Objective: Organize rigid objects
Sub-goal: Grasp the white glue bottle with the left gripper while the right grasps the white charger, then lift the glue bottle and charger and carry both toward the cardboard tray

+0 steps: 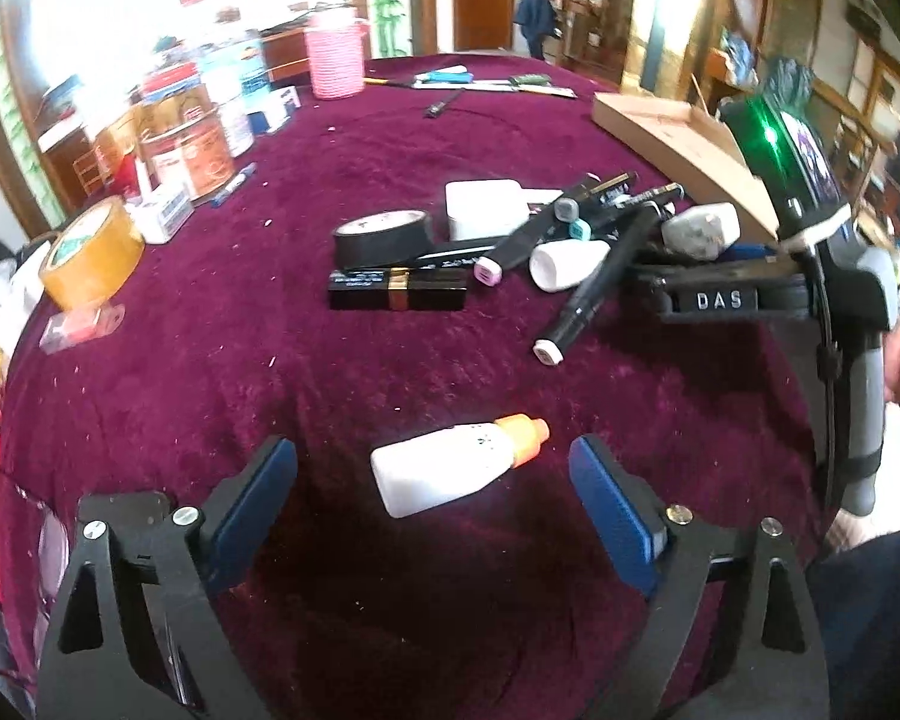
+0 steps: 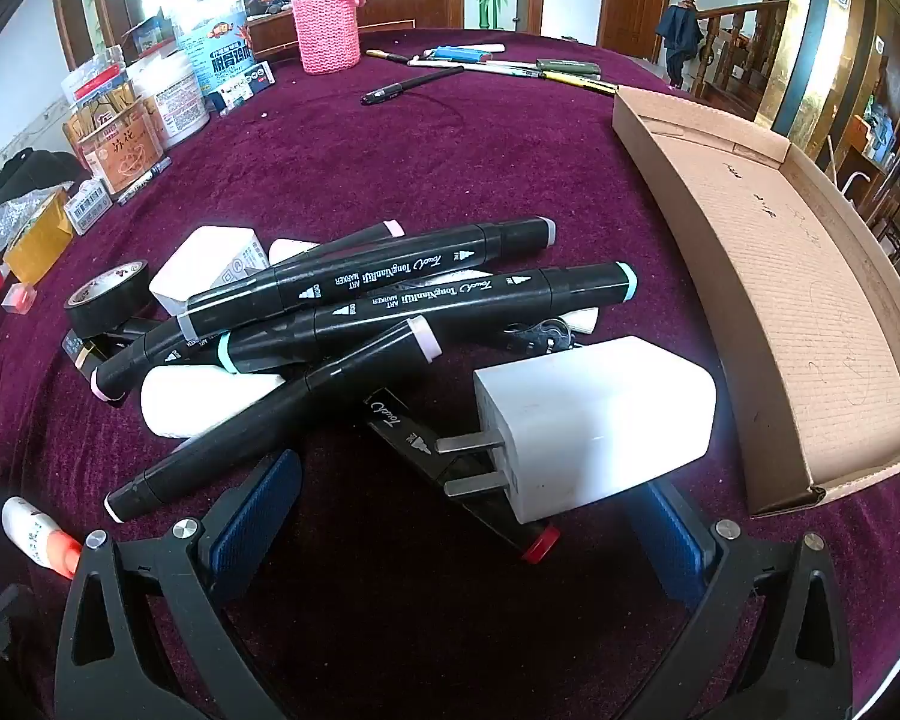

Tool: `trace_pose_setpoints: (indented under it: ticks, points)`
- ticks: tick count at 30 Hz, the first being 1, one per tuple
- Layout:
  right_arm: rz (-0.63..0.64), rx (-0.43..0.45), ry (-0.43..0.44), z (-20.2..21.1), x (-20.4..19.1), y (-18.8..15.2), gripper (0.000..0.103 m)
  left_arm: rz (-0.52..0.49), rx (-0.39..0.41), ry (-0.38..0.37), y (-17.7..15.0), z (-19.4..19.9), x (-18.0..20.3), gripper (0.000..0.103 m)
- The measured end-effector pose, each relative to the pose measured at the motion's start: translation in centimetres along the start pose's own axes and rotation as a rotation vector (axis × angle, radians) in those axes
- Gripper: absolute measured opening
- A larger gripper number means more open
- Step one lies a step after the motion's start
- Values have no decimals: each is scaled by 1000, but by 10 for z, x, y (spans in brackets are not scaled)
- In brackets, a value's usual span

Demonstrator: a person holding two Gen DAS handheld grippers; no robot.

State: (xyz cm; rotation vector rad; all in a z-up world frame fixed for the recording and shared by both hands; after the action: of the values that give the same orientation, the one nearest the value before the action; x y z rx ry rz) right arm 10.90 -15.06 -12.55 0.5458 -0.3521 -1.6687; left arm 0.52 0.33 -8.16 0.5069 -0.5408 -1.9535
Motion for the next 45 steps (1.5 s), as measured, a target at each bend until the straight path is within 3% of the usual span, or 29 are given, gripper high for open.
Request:
trace_pose_setpoints:
  ticks: [1, 5, 15, 17, 19, 22, 25, 29, 37, 45]
  points:
    - [0, -1, 0, 0, 0, 0, 102, -18, -8, -5, -1, 0, 2, 84]
    - [0, -2, -1, 0, 0, 0, 102, -68, -25, 22, 0, -5, -3, 77]
    - [40, -12, 21, -3, -3, -2, 102, -153, -60, 29, -1, -23, -1, 76]
    - [121, -55, 65, 0, -5, -7, 102, -156, -77, 10, -6, -25, 2, 61]
    - [178, -79, 102, 1, -7, -8, 102, -150, -99, -4, -11, -27, 5, 54]
    - [179, -109, 198, 13, -3, -18, 99, -136, -99, -49, -14, -22, 15, 39]
    - [194, -88, 255, 32, 1, -22, 88, -144, -99, -108, -17, -14, 34, 39]
    - [243, -37, 315, 64, 4, -22, 74, -149, -65, -99, -10, -3, 46, 39]
    - [283, -34, 289, 73, 22, -17, 55, -65, -114, -81, -6, -22, 35, 41]
    - [231, -15, 252, 62, 45, 5, 55, -25, -109, 8, 0, -31, 28, 41]
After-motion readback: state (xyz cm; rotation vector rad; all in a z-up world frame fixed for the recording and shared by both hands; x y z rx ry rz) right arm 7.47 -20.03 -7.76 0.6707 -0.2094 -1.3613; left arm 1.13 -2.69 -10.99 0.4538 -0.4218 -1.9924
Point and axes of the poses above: each gripper's, at about its wrist camera, not at the fingertips, and z roughly against the way its jaws point, x to its right, y to its top, the point moved 10 cm from there along -z, roughly the way its jaws point, and after that the axes turned 15 degrees about -z, right-handed, at the moved point
